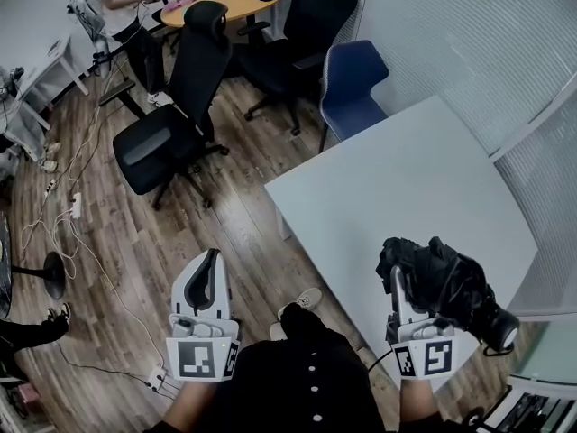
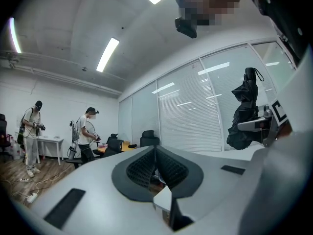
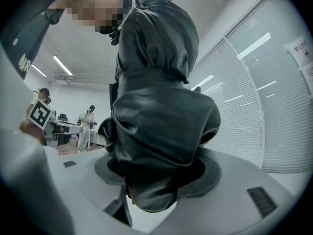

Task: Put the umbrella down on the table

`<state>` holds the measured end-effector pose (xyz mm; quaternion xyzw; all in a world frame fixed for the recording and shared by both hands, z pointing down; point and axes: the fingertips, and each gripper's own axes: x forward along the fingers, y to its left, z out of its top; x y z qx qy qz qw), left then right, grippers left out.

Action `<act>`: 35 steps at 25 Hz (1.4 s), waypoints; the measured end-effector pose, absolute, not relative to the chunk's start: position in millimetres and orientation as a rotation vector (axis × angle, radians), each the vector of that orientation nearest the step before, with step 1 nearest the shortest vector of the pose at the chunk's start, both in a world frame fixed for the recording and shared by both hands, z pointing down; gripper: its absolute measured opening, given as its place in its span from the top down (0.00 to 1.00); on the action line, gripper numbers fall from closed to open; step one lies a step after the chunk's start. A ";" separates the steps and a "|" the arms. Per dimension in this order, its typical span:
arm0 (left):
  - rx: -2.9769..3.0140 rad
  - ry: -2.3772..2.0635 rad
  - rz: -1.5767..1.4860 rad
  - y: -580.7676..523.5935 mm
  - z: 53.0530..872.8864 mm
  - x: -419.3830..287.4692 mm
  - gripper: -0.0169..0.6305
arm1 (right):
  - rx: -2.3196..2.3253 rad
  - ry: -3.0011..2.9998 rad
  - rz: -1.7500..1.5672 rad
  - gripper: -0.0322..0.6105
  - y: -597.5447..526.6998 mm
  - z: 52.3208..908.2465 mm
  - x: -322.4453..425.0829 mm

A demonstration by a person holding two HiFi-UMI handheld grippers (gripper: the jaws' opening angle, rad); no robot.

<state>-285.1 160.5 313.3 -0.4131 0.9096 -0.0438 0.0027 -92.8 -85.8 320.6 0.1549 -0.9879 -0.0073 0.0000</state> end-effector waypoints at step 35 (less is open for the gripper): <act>-1.880 2.487 -0.143 -73.8 311.7 -379.7 0.94 | 1.153 -2.880 0.057 0.53 -209.2 340.0 -94.2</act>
